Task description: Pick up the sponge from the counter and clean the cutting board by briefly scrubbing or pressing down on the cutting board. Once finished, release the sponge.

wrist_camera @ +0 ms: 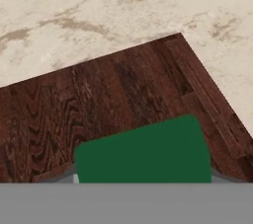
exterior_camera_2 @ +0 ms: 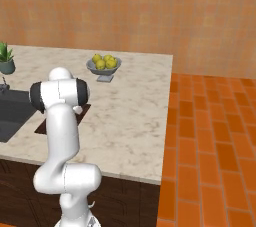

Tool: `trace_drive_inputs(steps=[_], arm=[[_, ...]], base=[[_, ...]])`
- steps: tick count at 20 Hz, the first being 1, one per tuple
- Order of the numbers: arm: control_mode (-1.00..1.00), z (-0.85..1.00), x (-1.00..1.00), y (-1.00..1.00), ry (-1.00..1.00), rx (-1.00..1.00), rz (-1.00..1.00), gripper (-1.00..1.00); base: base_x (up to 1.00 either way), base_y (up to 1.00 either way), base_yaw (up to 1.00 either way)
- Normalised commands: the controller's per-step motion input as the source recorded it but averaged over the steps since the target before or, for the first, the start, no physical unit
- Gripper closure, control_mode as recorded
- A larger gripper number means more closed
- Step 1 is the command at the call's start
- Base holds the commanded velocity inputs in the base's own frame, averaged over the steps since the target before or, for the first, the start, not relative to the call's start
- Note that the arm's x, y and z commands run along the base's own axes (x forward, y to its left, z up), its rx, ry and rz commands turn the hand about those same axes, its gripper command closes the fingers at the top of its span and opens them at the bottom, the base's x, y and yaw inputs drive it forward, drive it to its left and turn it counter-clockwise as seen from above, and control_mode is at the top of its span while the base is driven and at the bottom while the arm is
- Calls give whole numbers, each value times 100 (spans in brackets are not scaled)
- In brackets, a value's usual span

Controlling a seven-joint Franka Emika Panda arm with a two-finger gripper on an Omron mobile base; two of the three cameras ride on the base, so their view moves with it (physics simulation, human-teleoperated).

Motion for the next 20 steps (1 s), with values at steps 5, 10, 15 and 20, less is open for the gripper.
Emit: trace_drive_inputs(steps=[5, 10, 15, 20], arm=[[-100, -100, -100, -4, 0, 0, 0, 100], [-100, -100, -100, -4, 0, 0, 0, 100], [-100, -100, -100, -1, 0, 0, 0, 100], [-100, -100, -100, 0, 5, 3, -3, 100]], base=[[0, 0, 0], [0, 0, 0], [0, 0, 0], [0, 0, 0]])
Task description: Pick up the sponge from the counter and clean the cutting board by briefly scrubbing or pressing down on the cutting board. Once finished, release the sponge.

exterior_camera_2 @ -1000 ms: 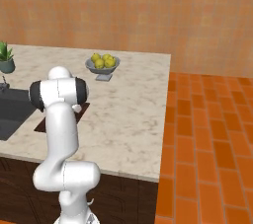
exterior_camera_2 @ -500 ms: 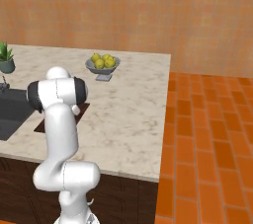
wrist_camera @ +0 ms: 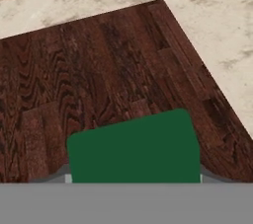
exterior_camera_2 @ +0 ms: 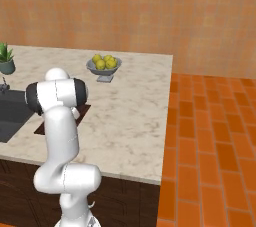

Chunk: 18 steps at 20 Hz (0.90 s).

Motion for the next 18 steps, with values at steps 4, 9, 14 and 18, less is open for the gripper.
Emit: trace_drive_inputs(steps=[4, 9, 14, 18], arm=[[-100, -100, -100, 0, 5, 5, -4, 100], [-100, -100, -100, 0, 3, 3, -3, 100], [-100, -92, -100, -2, 3, 0, 0, 100], [-100, -74, -100, -17, 0, 6, 0, 100]], base=[[0, 0, 0], [0, 0, 0], [0, 0, 0], [0, 0, 0]])
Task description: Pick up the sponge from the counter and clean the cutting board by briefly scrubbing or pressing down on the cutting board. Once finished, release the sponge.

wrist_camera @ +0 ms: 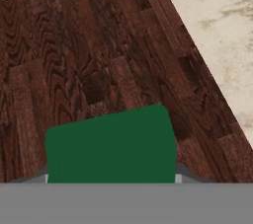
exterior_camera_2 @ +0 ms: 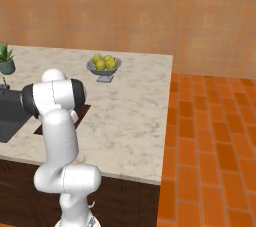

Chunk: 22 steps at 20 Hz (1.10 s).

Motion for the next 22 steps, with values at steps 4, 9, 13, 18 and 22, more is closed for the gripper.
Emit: trace_drive_inputs(steps=[4, 9, 13, 18, 22], arm=[[-100, -94, -100, -10, 0, 3, 0, 100], [-100, -93, -100, -13, 0, 1, 1, 100], [-100, -82, -100, -27, 3, 0, 9, 100], [-100, -92, -100, -29, 0, 0, 14, 100], [-100, -79, -100, -41, 0, 1, 21, 100]], base=[[0, 0, 0], [0, 0, 0], [0, 0, 0], [0, 0, 0], [0, 0, 0]])
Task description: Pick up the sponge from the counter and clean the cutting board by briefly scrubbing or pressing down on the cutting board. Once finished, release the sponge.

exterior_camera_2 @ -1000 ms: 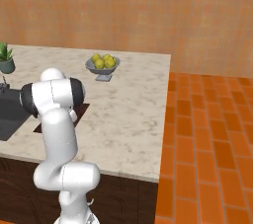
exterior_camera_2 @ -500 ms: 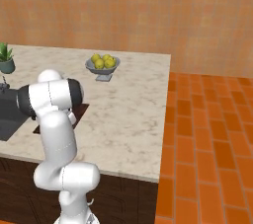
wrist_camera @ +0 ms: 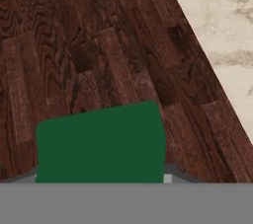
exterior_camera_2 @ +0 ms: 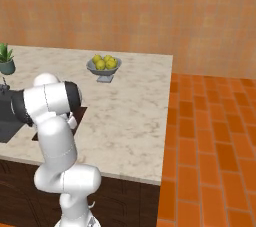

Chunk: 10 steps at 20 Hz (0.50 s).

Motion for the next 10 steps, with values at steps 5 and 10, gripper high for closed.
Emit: trace_drive_inputs(steps=[5, 10], arm=[[-100, -55, -100, -33, -3, 0, 15, 100], [-100, -3, -100, -21, -28, 0, 0, 100]], base=[[0, 0, 0], [0, 0, 0]])
